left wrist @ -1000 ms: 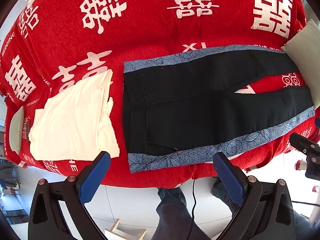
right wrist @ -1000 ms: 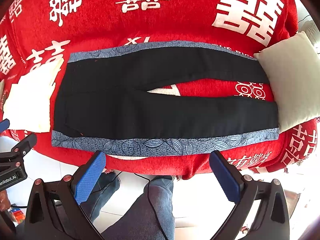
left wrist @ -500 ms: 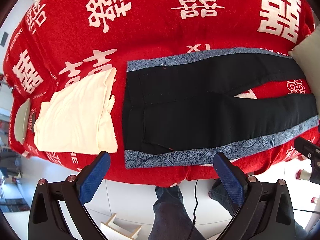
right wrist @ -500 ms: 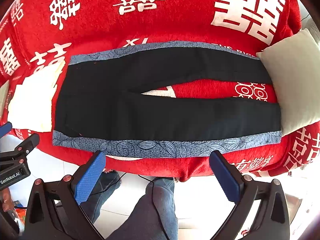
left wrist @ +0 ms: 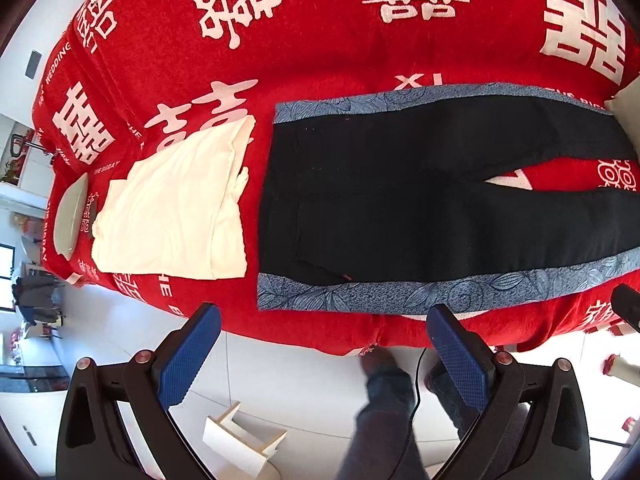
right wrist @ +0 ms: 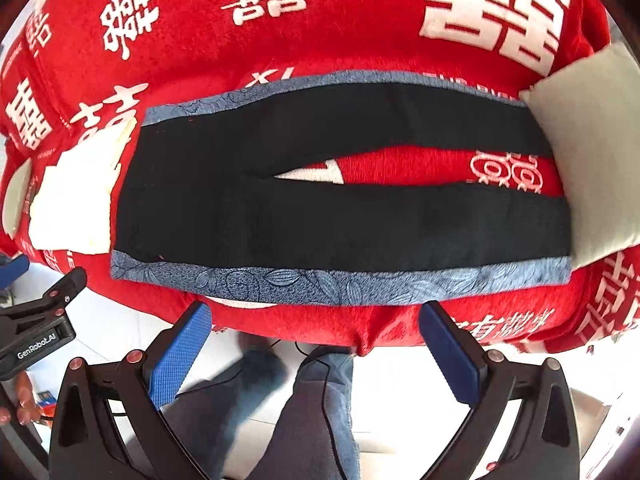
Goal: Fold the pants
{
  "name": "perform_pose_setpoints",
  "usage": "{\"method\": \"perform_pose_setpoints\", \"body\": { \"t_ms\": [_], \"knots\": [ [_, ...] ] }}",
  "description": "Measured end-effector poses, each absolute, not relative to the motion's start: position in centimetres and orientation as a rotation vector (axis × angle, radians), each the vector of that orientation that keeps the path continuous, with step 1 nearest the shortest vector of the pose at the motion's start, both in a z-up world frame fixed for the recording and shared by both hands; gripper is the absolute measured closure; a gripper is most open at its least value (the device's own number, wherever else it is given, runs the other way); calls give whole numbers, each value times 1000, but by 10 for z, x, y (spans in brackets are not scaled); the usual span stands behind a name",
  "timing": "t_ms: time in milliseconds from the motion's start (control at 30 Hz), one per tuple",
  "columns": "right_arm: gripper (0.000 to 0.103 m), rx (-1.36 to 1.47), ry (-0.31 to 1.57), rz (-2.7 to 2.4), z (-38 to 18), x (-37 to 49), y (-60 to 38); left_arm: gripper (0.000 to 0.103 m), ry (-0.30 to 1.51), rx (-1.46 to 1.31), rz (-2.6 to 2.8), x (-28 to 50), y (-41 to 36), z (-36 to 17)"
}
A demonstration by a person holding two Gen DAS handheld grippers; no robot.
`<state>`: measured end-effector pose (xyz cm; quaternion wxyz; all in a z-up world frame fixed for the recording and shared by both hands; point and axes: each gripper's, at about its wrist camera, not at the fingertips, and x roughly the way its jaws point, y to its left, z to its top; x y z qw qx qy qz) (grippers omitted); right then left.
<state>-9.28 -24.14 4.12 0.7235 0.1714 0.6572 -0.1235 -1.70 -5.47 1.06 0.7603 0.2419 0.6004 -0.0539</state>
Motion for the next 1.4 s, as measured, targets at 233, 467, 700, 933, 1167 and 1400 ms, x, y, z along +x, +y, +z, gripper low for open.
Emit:
{"method": "perform_pose_setpoints", "body": {
  "t_ms": [233, 467, 700, 933, 1167, 1400],
  "knots": [
    [0, 401, 1494, -310, 15, -96, -227, 0, 1287, 603, -95, -5, -35, -10],
    [0, 385, 1543, -320, -11, -96, -195, 0, 1302, 586, -80, 5, -7, -31],
    [0, 354, 1553, -307, -33, -94, -172, 0, 1331, 523, -98, 12, 9, -54],
    [0, 375, 1553, -298, -62, -92, -169, 0, 1347, 429, -161, 16, 13, -84],
    [5, 777, 1364, -156, -97, -105, -191, 0, 1440, 50, -270, 24, 38, -133],
    [26, 1083, 1303, 57, -163, -119, -183, 0, 1470, -236, -380, 14, 62, -172]
  ]
}}
